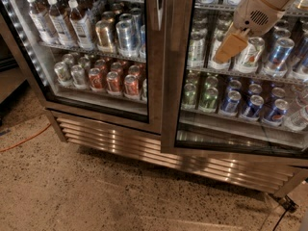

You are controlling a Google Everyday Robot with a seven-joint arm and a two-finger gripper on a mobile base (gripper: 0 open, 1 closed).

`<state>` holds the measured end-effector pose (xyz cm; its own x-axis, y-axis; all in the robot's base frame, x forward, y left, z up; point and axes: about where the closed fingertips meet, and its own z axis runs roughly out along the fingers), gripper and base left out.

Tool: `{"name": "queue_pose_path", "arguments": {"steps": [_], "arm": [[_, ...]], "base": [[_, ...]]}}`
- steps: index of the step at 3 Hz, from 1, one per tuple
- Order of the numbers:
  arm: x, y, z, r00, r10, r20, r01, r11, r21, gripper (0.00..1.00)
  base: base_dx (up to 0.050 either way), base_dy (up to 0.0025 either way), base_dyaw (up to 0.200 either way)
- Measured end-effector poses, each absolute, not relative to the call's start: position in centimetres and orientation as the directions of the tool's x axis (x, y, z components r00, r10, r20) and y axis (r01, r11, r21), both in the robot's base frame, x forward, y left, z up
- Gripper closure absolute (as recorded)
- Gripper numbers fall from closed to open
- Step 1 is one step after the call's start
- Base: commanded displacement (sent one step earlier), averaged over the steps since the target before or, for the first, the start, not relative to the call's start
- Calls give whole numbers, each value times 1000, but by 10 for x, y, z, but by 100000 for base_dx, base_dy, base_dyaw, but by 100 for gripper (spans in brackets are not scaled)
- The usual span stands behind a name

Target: Close right fridge door

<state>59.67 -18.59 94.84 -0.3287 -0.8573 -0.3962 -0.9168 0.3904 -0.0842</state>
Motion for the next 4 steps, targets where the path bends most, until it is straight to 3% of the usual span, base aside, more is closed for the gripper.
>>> {"name": "queue_pose_path", "arguments": {"steps": [2, 3, 4], "arm": [[597, -186, 948, -329, -857, -396, -917, 390, -84, 100], [597, -186, 948, -329, -857, -396, -917, 390, -84, 100], [597, -186, 948, -329, -857, -396, -917, 390, -84, 100]], "base": [[5002, -1, 32], [-4951, 2, -13], [0, 0, 0]]}}
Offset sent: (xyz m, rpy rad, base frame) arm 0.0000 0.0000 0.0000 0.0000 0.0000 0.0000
